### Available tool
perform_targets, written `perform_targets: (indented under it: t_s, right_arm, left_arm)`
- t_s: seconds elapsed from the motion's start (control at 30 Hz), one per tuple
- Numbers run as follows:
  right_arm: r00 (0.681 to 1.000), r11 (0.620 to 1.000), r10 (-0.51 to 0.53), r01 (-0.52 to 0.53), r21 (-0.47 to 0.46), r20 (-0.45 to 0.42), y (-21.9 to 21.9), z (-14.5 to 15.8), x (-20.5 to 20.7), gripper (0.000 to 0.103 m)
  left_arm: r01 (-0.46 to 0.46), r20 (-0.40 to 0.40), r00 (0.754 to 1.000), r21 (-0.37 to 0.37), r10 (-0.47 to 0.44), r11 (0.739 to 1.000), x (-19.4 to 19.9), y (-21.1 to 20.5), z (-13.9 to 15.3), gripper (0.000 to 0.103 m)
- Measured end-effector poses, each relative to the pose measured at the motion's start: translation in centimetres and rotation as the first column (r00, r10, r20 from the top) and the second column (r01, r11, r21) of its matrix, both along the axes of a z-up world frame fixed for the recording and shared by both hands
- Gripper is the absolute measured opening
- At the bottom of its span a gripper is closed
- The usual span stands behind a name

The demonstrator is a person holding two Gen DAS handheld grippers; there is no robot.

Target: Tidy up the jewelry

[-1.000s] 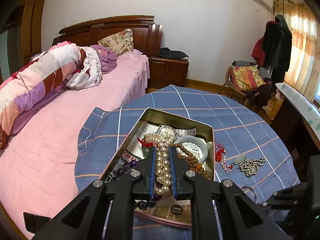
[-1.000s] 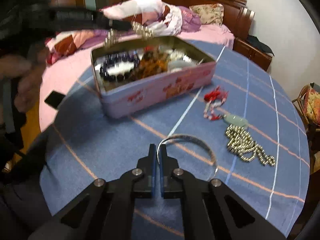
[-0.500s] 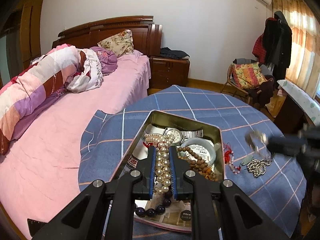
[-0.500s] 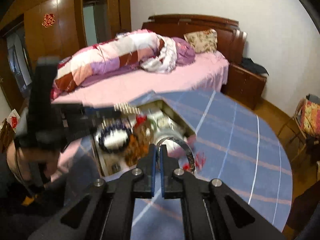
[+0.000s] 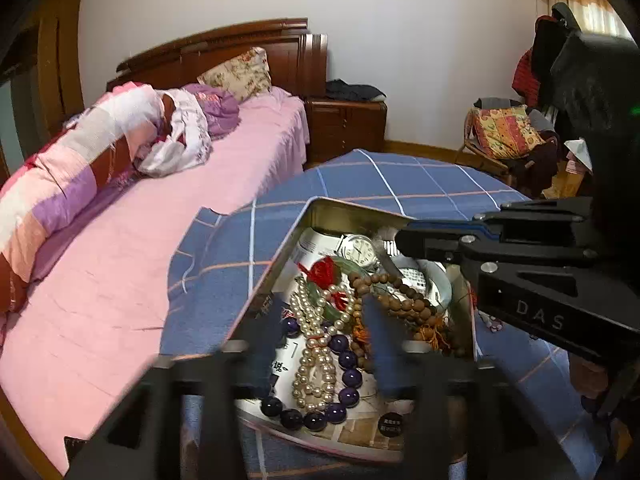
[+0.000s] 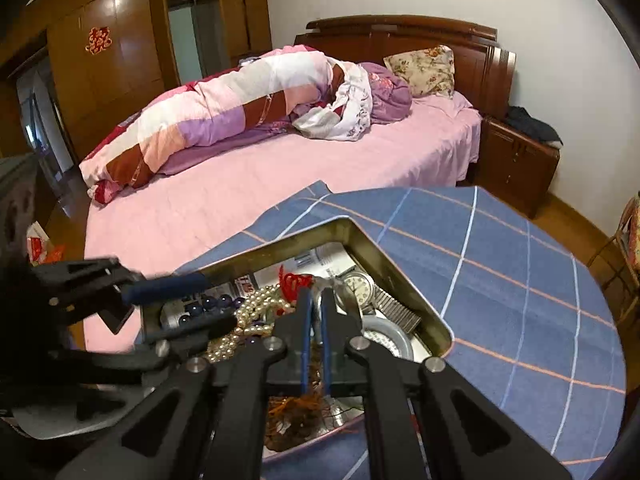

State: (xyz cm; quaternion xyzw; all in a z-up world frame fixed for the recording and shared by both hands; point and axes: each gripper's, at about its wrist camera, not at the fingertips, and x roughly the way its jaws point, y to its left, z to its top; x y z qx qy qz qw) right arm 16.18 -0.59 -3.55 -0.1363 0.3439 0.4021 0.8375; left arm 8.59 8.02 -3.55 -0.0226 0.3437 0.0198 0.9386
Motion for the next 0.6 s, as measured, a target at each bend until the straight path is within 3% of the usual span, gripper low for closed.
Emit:
perform_targets:
  t_s: [0.03,0.1,0.17,0.23,0.33,0.43,0.6]
  right_arm:
    - [1.0,1.0,-0.006,0.006,0.012,0.0,-0.3,0.0,0.0,0.007]
    - [1.0,1.0,-0.013,0.013,0.012,-0.01,-0.8,0.2,0.0,0.013]
    - [1.0,1.0,-0.019,0.019,0.021,0.007,-1.6,0.6,-0.3,0.047]
    - [1.0,0.999,-0.027,0.027,0.045,0.01,-2.5,1.2,-0.6,0.059]
    - [0.998,0.998,-0.055,0.054,0.041,0.027,-4.3,1.6,-0.9,0.061]
    - [0.994,0.993,-0.111,0.11,0.034,0.022,-7.6,1.6,-1.4,0.07]
    - [0.967,0.966,-0.252,0.254,-0.053,0.03,-13.4,-0.2,-2.1,0.082]
  left_arm:
    - [-0.01,0.012,1.0,0.011,0.01,1.0,-0.2,-0.1,0.2,0.066]
    - [-0.008,0.017,1.0,0.01,0.008,1.0,-0.3,0.0,0.4,0.067]
    - [-0.017,0.008,1.0,0.018,0.017,1.0,-0.2,-0.1,0.4,0.067]
    - [-0.025,0.004,1.0,0.028,0.025,0.999,-0.1,-0.1,0.5,0.067]
    - [-0.033,0.009,0.999,0.041,0.032,0.999,-0.3,-0.4,1.0,0.068]
    - [-0.039,0.024,0.999,0.043,0.038,0.998,-0.5,-1.2,1.8,0.068]
    - [0.017,0.069,0.997,0.037,-0.019,0.999,-0.2,-4.1,3.0,0.069]
